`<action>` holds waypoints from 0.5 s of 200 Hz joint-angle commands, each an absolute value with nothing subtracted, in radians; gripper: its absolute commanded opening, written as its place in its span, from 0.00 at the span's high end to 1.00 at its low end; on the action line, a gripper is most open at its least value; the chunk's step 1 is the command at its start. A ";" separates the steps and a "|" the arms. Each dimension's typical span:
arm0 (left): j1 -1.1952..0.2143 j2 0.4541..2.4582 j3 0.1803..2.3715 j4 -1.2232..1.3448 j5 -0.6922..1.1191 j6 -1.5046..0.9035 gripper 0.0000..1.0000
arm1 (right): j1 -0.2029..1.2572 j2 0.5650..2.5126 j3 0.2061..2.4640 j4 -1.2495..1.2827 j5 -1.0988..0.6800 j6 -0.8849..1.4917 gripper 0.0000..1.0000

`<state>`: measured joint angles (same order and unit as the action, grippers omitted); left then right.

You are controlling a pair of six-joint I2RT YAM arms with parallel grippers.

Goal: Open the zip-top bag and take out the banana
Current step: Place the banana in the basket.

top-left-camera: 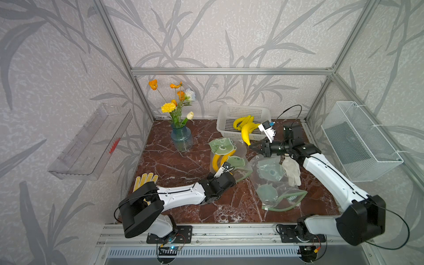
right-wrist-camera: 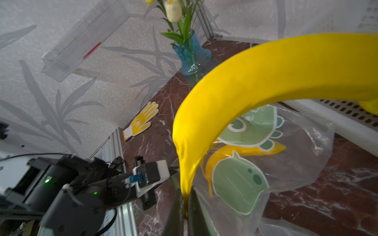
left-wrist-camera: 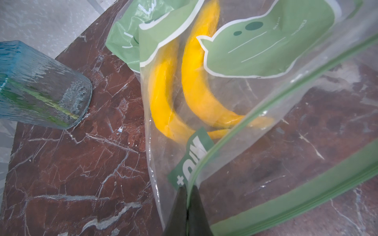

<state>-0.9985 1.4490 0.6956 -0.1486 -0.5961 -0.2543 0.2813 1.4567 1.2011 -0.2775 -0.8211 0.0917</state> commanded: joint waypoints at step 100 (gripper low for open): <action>-0.992 1.328 0.626 -0.058 -0.510 -0.262 0.99 | 0.185 2.178 1.761 -0.333 -0.512 0.050 1.00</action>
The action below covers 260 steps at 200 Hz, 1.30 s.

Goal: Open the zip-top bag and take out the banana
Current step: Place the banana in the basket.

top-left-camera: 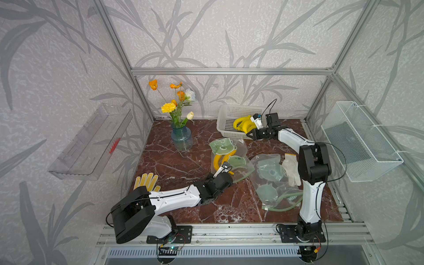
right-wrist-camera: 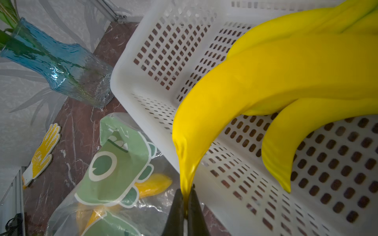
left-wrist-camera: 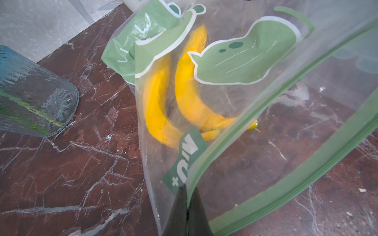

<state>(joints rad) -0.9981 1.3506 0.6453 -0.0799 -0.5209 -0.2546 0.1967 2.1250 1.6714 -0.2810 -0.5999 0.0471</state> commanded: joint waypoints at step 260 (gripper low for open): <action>-0.982 1.315 0.629 -0.059 -0.448 -0.272 0.99 | 0.751 0.898 0.437 0.164 -0.252 0.083 0.48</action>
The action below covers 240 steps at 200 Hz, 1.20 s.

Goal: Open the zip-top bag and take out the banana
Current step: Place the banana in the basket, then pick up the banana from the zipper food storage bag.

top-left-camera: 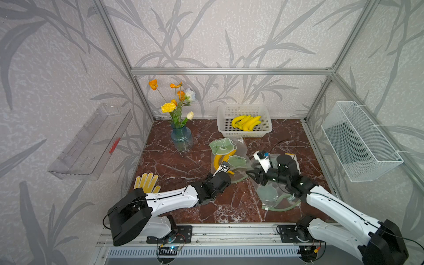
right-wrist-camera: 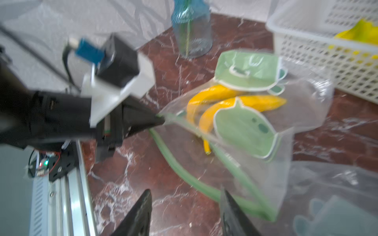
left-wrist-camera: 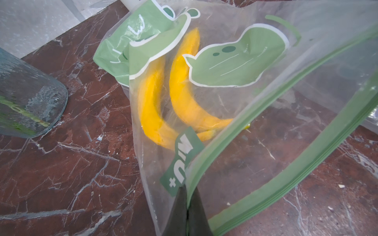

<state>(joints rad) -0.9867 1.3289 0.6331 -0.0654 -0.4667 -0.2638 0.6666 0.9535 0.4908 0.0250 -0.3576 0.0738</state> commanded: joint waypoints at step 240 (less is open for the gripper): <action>-0.982 1.305 0.627 -0.045 -0.372 -0.279 0.99 | 0.794 1.614 0.745 0.238 -0.201 -0.095 0.55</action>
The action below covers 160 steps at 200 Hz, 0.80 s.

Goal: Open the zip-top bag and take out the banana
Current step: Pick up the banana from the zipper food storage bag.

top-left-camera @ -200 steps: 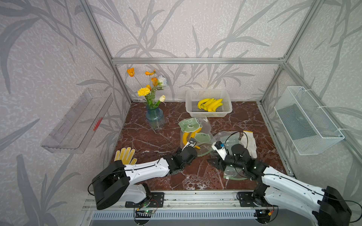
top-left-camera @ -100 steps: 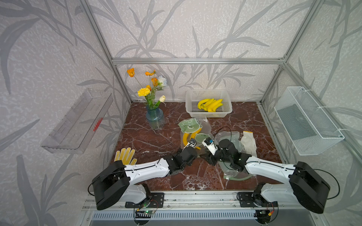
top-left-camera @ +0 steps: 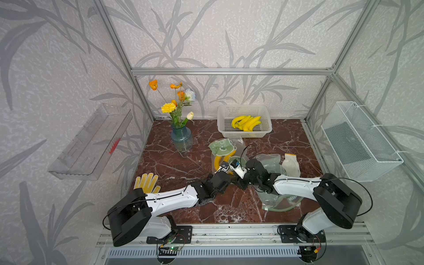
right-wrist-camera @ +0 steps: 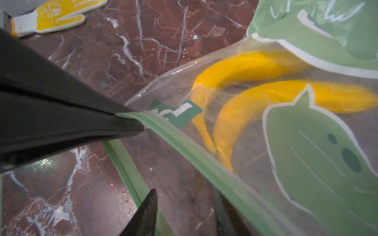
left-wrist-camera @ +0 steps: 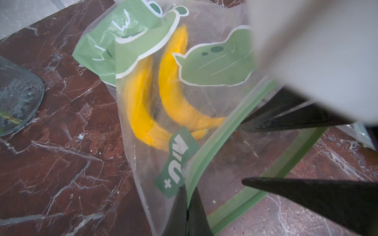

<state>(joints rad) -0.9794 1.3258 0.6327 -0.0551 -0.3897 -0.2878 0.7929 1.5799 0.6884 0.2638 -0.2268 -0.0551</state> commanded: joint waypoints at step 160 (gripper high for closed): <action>-0.982 1.305 0.611 -0.032 -0.357 -0.288 0.99 | 0.736 1.796 0.871 0.107 -0.151 -0.157 0.58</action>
<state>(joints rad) -0.9806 1.3251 0.6239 -0.0360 -0.3531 -0.2882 0.7532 1.7752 0.8448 0.1741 -0.1307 -0.1509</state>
